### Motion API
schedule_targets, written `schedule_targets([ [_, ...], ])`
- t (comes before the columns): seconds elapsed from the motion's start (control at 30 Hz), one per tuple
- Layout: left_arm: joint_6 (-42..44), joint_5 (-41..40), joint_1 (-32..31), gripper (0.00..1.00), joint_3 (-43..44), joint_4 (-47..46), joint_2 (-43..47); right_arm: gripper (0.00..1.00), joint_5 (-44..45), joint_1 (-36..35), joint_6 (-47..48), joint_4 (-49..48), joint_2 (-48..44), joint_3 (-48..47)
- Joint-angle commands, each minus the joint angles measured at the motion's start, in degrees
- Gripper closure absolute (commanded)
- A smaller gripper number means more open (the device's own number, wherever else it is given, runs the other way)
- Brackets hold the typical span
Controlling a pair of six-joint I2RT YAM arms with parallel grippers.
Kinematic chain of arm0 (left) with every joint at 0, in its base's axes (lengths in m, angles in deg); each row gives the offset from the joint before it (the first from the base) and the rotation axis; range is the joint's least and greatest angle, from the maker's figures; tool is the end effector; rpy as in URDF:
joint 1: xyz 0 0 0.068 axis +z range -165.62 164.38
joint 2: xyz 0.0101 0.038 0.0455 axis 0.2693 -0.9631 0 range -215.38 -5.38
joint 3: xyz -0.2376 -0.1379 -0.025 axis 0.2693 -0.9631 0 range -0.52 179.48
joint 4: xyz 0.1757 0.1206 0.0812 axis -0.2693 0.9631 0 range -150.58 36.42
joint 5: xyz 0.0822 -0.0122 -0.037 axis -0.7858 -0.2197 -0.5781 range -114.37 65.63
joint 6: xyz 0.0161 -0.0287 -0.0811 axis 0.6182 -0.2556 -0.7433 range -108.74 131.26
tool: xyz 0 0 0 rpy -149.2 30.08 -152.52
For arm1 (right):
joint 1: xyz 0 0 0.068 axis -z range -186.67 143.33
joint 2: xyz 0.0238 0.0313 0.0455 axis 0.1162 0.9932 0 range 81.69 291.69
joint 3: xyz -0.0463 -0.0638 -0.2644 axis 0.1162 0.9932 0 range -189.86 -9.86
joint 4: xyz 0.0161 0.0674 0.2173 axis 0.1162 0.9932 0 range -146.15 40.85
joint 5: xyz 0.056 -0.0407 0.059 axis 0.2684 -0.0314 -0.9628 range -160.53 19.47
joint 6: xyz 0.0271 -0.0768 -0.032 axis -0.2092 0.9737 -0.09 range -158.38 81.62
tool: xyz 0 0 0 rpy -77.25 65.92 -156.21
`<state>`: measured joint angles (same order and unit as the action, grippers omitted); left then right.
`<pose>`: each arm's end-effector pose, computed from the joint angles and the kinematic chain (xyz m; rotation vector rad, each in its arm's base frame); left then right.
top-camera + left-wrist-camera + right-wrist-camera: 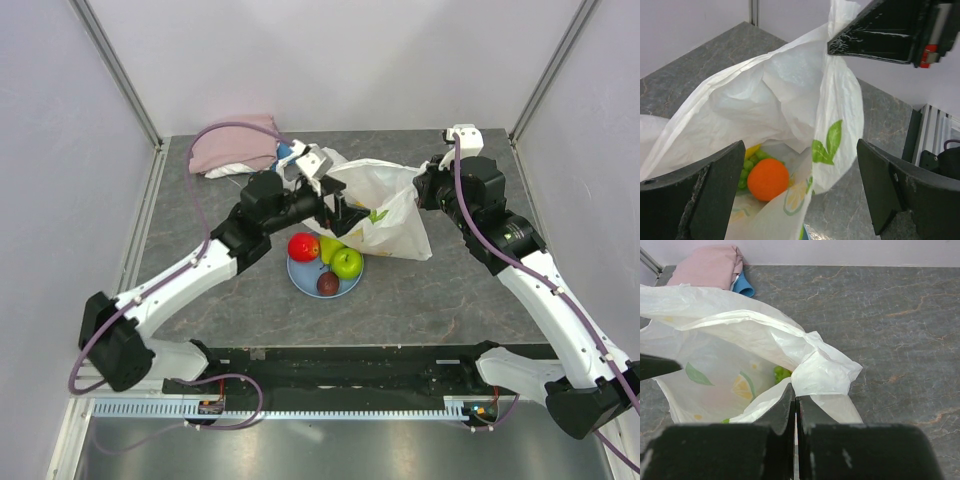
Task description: Place the fruits into the plastic bag
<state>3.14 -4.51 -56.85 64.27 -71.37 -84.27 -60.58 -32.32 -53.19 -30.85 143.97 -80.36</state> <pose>0.2328 -0.2390 0.3744 0.7479 1.5378 -0.9331 0.2201 0.0908 0.3951 -0.0568 1.8763 0.3255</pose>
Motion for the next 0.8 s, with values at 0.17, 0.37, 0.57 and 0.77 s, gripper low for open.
schedule_targets([
  [0.17,-2.0,-8.2,0.1,0.01,-17.0,5.0,22.6,1.00,0.8,0.4,0.0,-0.6,-0.8,0.3],
  [0.37,-7.4,-15.1,0.1,0.01,-28.4,17.3,37.1,1.00,0.5,0.4,-0.1,-0.7,-0.2,0.5],
  [0.57,-10.2,-19.6,0.1,0.01,-34.2,23.4,40.5,1.00,0.2,0.5,-0.5,-0.8,0.6,0.5],
  [0.77,-10.9,-24.0,0.0,0.01,-35.5,23.5,34.3,1.00,0.0,0.4,-0.8,-0.7,0.6,0.2],
])
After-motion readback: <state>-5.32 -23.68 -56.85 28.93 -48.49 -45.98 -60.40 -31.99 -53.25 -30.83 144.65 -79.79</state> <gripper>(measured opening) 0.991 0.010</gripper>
